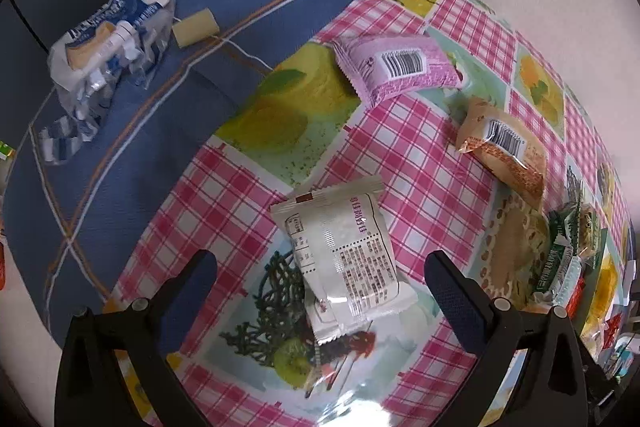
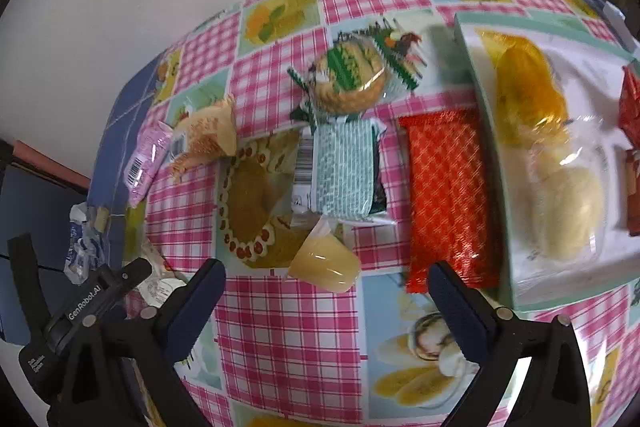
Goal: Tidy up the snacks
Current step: 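Move the right gripper to the yellow cup while the left gripper reaches the white sachet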
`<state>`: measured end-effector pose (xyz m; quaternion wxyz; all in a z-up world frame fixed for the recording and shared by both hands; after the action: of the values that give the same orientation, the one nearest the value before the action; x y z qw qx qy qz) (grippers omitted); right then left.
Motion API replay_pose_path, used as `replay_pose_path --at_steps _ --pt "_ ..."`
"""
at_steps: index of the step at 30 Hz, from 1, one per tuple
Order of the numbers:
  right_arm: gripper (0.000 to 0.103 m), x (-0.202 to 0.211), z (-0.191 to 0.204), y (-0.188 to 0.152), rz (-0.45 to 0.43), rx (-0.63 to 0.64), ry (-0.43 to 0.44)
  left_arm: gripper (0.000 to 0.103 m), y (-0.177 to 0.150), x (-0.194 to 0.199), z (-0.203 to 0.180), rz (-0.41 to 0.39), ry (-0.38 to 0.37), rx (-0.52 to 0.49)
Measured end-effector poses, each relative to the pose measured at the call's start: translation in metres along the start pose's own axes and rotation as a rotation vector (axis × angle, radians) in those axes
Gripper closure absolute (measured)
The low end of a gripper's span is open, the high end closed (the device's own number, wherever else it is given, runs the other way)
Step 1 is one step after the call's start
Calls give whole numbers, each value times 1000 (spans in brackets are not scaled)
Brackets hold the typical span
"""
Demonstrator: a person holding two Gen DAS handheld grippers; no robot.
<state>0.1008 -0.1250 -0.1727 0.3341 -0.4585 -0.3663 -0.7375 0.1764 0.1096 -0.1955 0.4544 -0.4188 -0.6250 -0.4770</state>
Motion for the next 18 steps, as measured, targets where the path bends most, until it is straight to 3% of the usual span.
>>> replay_pose_path --at_steps 4,8,10,16,18 --pt "18 -12 1 -2 15 1 -22 1 -2 -12 -6 20 -17 -14" --pt "25 -18 4 -1 14 10 -32 4 -3 -17 -12 19 -17 -38" --pt "28 -23 6 -3 24 9 -29 14 -2 -17 -15 11 -7 -47" --pt "51 -29 6 -5 20 24 -45 46 7 -15 -24 -20 41 -75" --pt "52 -30 7 -4 18 23 -41 47 7 -13 -23 -25 43 -69"
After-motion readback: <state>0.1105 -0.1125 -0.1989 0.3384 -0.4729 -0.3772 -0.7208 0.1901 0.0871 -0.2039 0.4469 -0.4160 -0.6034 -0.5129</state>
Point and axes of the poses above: each gripper's, at about its wrist camera, not at the fingertips, and x roughly against the way its jaws point, z to its left, y to its top, the point moved 9 cm from there along -x, roughly the way its jaws point, and after that the axes turned 3 degrees about z, right-handed, at the moved point
